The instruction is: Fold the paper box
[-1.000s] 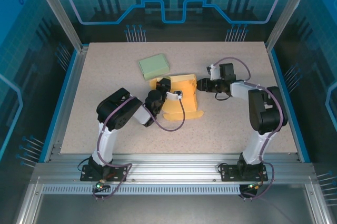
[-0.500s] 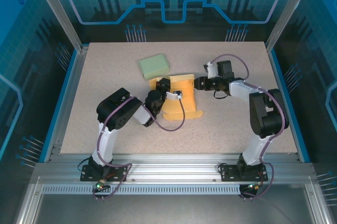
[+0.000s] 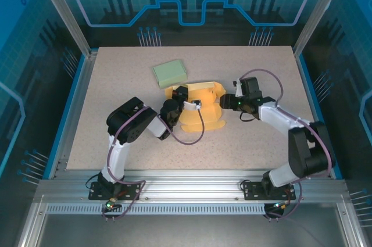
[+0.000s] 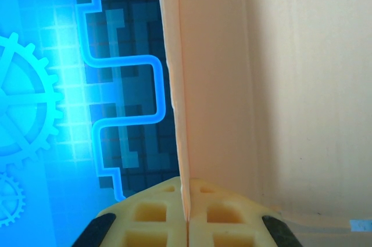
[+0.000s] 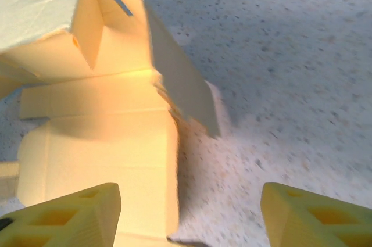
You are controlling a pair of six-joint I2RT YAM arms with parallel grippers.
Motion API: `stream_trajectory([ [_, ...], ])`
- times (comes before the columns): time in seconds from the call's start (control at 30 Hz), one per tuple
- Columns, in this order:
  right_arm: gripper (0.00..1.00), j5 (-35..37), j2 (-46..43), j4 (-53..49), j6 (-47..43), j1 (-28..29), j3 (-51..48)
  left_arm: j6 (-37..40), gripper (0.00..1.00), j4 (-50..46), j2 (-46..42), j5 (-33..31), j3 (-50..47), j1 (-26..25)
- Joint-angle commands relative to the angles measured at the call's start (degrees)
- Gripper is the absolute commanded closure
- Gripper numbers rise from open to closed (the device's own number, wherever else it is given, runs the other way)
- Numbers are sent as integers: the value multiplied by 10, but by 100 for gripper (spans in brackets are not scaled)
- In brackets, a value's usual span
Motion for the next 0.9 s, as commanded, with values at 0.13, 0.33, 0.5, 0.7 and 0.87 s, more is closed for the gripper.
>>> stream_trajectory([
  [0.13, 32, 30, -7, -14, 20, 10, -43, 14, 100, -2, 8, 12, 5, 1],
  [0.33, 29, 66, 56, -31, 15, 46, -2, -25, 100, -5, -8, 7, 3, 2],
  [0.5, 30, 121, 122, -77, 34, 50, 48, -39, 100, -1, -18, 12, -3, 4],
  [0.7, 32, 155, 163, -101, 57, 46, 73, -80, 100, 1, -49, 10, -2, 5],
  [0.87, 33, 130, 160, -82, 62, 31, 70, -99, 100, 1, -77, 16, -5, 4],
])
